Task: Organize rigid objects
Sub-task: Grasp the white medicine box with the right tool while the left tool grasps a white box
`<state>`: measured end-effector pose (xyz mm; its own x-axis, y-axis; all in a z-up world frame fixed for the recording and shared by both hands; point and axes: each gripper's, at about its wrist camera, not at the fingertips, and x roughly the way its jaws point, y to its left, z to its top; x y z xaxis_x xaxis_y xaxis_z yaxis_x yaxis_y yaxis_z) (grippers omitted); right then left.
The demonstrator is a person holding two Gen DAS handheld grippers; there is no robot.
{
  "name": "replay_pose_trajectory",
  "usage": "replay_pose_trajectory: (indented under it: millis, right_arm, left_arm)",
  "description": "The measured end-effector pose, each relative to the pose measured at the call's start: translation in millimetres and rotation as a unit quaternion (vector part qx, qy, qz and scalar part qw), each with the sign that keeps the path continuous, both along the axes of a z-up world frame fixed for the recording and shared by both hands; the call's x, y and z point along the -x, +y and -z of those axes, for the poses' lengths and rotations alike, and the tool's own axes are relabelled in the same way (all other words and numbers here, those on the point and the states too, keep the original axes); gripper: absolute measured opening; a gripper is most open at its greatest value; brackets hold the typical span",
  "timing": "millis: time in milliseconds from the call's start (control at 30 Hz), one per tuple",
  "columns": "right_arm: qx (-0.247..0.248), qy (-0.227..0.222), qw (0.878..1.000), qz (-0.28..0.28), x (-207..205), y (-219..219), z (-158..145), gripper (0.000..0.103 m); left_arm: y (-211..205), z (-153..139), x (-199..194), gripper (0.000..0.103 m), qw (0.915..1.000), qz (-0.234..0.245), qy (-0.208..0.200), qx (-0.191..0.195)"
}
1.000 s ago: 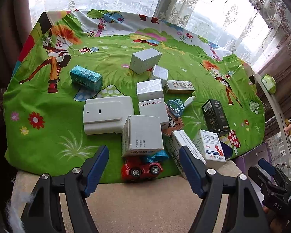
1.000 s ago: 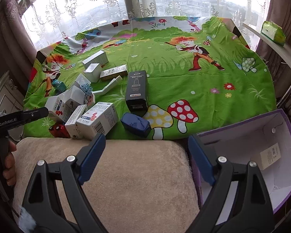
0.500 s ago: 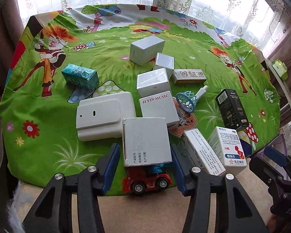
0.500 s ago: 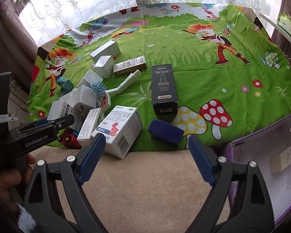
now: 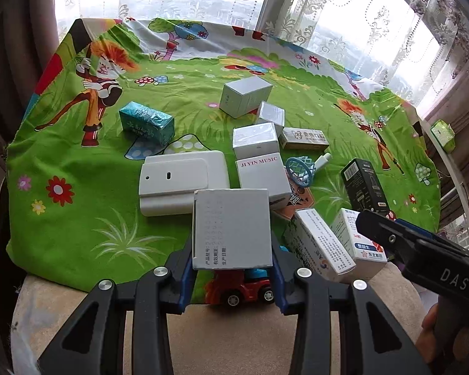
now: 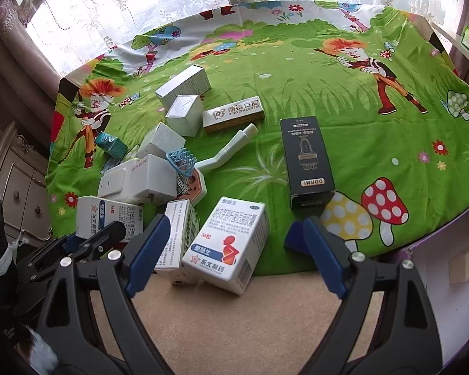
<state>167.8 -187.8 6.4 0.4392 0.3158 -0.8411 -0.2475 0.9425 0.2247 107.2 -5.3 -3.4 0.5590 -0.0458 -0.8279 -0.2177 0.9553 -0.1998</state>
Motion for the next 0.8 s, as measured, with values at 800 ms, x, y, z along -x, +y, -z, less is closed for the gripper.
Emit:
replay_pose_trajectory:
  millis: [800]
  right_arm:
    - [0.026,0.033,0.999,-0.011,4,7,27,0.052]
  left_arm:
    - [1,-15,16,0.041,0.9985,-0.011,-0.053,-0.006]
